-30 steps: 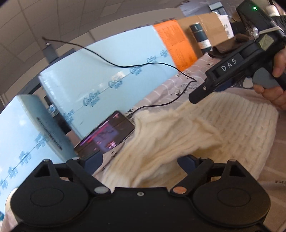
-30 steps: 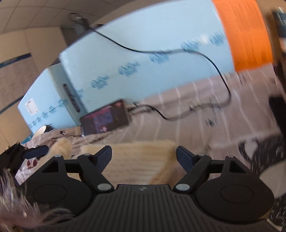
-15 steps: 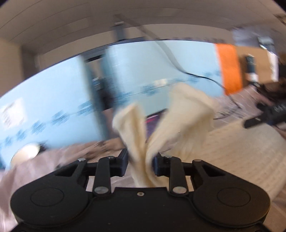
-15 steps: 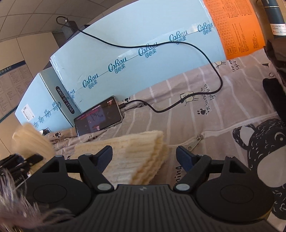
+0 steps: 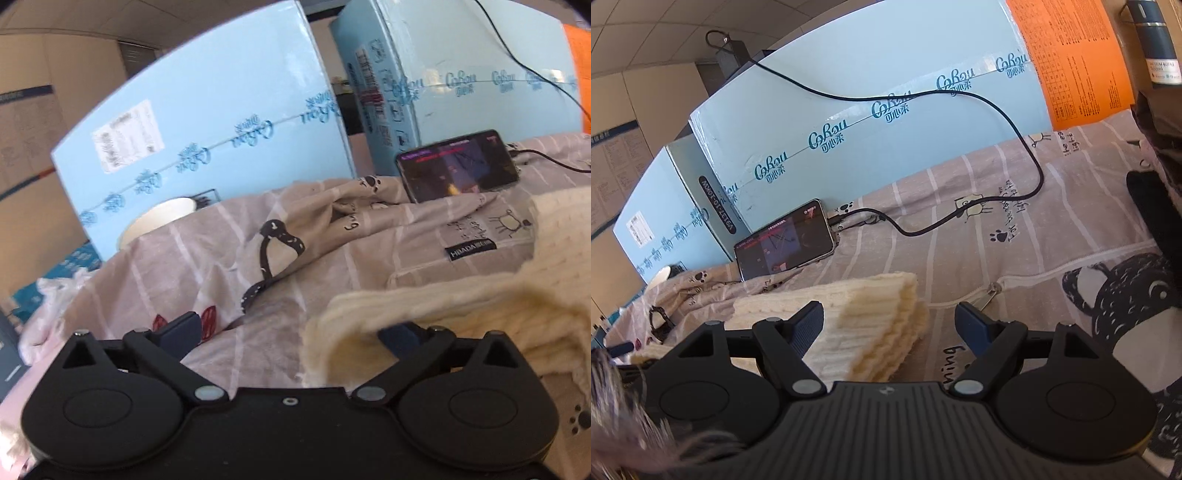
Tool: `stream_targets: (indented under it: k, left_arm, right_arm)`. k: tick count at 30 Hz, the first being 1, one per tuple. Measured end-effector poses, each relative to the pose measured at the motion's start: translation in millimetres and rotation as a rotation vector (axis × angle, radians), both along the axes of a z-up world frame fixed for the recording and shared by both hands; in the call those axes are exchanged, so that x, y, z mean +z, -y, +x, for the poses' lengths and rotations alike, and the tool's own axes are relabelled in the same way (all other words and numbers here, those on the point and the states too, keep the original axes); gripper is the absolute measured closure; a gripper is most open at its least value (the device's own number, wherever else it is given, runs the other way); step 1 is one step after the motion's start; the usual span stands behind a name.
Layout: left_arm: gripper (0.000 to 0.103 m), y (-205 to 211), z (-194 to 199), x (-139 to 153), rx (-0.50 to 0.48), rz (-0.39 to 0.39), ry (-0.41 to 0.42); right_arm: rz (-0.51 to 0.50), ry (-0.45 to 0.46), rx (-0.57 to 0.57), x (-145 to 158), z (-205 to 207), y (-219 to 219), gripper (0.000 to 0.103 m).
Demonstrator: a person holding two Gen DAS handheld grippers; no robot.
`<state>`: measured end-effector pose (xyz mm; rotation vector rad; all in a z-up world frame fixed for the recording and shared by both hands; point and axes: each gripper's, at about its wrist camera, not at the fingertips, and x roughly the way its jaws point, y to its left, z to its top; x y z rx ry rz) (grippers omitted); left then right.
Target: Fold clothes
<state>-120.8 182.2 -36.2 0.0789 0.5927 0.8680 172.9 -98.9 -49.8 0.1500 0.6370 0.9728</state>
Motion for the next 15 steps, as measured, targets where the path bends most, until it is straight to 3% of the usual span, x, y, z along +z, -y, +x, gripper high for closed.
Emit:
stream_targets:
  k: [6,11,15]
  left_arm:
    - [0.0,20.9,-17.5,22.8,-0.193,0.077,-0.009]
    - [0.0,32.9,-25.9,40.7,-0.21,0.095,0.093]
    - [0.0,44.9,-7.3,45.3,-0.274,0.061,0.184]
  right_arm:
    - [-0.03,0.106,0.049,9.2,-3.9,1.4,0.026]
    - [-0.071,0.221,0.095,14.1,-5.6,-1.5,0.026]
    - [-0.124,0.294,0.151,12.8,-6.3,-14.3,0.026]
